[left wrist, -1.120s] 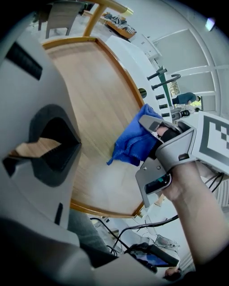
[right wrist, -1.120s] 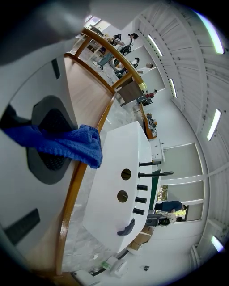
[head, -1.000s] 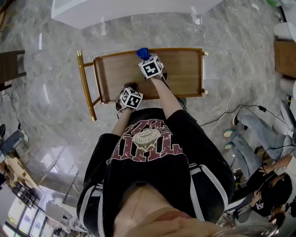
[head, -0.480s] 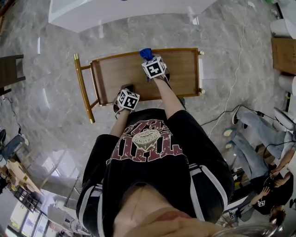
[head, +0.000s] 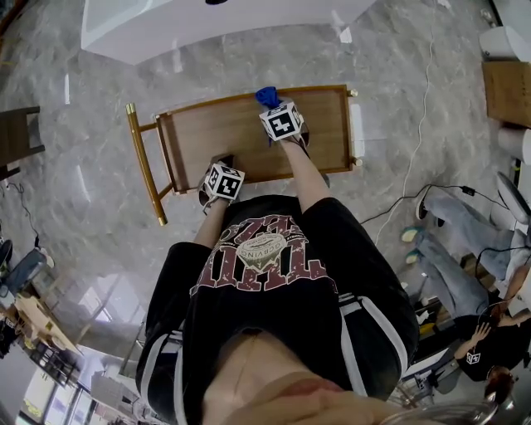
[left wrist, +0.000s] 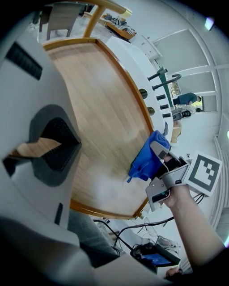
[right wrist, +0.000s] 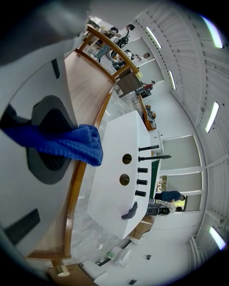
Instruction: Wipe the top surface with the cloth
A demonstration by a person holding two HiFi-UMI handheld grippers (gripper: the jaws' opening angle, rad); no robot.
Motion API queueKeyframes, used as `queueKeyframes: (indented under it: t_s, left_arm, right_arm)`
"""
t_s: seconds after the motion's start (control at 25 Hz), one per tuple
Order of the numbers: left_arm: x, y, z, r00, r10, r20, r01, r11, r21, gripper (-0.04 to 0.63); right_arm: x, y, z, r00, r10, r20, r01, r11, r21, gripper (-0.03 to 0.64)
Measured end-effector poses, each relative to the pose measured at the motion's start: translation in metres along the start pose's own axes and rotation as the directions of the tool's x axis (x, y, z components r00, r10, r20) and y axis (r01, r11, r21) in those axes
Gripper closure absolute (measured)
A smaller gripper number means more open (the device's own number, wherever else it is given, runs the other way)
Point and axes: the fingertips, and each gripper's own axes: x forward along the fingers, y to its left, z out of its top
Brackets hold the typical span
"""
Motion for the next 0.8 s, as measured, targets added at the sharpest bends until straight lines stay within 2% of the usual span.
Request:
queueKeyframes:
  t_s: [0.8]
  left_arm:
    - [0.003,-0.005,0.005,1.0,0.016,-0.025,-0.017,1.0,-0.018,0.549]
  right_arm:
    - [-0.031,-0.075,-0.028,0.997,-0.078,-0.013,0.078,0.995,0.061,0.56]
